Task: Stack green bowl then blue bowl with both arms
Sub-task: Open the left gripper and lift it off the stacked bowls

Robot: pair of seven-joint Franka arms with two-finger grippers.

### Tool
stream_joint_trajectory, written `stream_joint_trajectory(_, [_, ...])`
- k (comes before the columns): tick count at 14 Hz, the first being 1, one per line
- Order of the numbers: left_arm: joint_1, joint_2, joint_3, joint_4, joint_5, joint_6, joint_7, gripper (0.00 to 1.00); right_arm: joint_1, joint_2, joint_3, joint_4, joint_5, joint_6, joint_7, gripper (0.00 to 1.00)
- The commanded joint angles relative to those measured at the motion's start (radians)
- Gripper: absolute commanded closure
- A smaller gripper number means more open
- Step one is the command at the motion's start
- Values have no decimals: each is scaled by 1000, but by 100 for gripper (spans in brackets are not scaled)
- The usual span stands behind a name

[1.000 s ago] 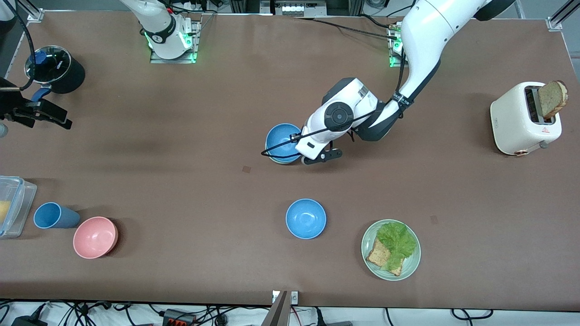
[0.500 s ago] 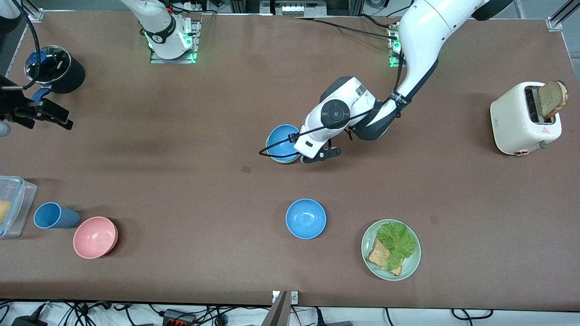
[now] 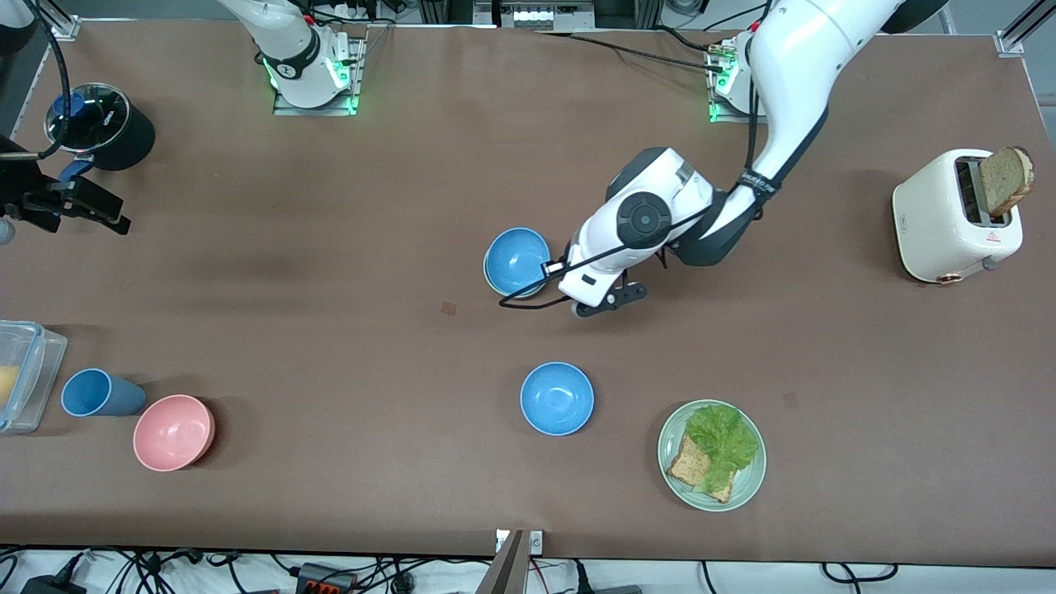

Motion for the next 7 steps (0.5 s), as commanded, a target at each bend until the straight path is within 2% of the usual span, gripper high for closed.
stream_joint_trajectory(1, [55, -45, -37, -6, 18, -33, -9, 55, 3, -24, 1, -18, -14, -3, 6, 0])
stream_joint_trajectory(2, [72, -57, -43, 19, 24, -64, 11, 52, 3, -23, -1, -18, -14, -5, 6, 0])
stream_joint_trajectory(4, [113, -57, -40, 116, 24, -206, 156, 42, 3, -24, -1, -18, -14, -5, 6, 0])
stream_joint_trajectory(5, [140, -56, -40, 140, 16, -243, 236, 30, 3, -24, -1, -18, -14, -5, 6, 0])
stream_joint_trajectory(7, [212, -59, -48, 146, 15, -259, 383, 16, 3, -23, -1, -18, -14, -5, 4, 0])
